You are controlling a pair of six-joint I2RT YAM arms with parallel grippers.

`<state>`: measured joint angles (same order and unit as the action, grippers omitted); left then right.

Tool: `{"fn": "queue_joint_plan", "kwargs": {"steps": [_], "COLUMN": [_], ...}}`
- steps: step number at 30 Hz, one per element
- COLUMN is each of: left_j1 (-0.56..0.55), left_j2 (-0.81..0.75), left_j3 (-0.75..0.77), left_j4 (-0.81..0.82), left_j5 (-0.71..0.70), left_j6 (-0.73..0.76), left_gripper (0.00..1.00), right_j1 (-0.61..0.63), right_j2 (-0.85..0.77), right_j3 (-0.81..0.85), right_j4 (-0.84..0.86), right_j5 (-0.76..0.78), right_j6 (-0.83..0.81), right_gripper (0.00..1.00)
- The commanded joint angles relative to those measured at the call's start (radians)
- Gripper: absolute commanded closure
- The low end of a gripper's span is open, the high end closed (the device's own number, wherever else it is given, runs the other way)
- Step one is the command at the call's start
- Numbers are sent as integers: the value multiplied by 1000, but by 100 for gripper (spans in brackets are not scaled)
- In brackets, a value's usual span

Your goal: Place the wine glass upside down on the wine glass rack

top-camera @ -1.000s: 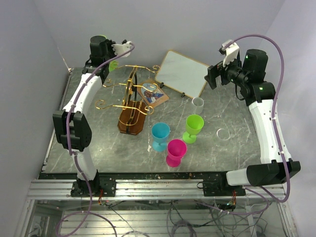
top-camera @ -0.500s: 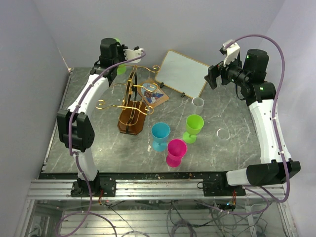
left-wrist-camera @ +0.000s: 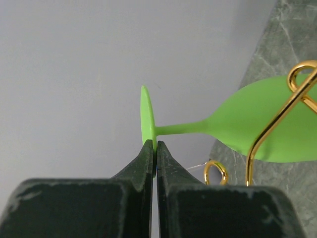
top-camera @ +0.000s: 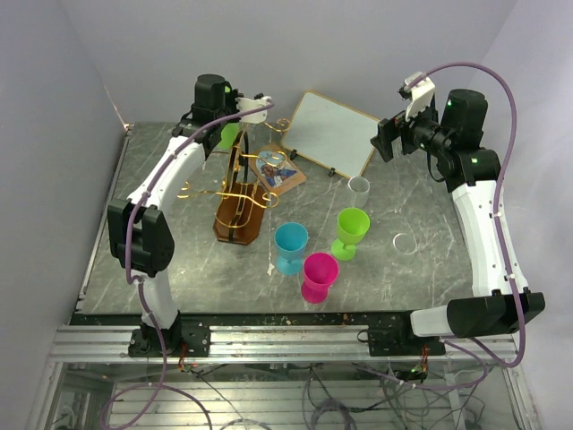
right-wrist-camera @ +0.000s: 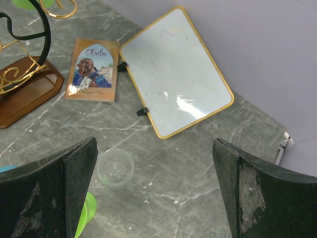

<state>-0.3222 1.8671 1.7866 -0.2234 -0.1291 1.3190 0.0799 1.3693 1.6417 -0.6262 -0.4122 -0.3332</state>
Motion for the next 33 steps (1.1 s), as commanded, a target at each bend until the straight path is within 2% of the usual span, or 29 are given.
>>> {"fn": "queue_joint_plan", "kwargs": {"steps": [1,33], "left_j1": [-11,-12], "left_j2": [-28,-144], "left_j3": [10,-103], "left_j4": [-37,-137], "left_j5": [23,-24], "left_j6": [-35,-102], "left_gripper": [93,93], "right_j1": [-4,-45], "right_j2": [-12,-60], "right_j3": [-10,-67], "right_j4": [27,51], "right_j5": [-9,-54], "right_j6": [6,29], "right_gripper": [0,0]}}
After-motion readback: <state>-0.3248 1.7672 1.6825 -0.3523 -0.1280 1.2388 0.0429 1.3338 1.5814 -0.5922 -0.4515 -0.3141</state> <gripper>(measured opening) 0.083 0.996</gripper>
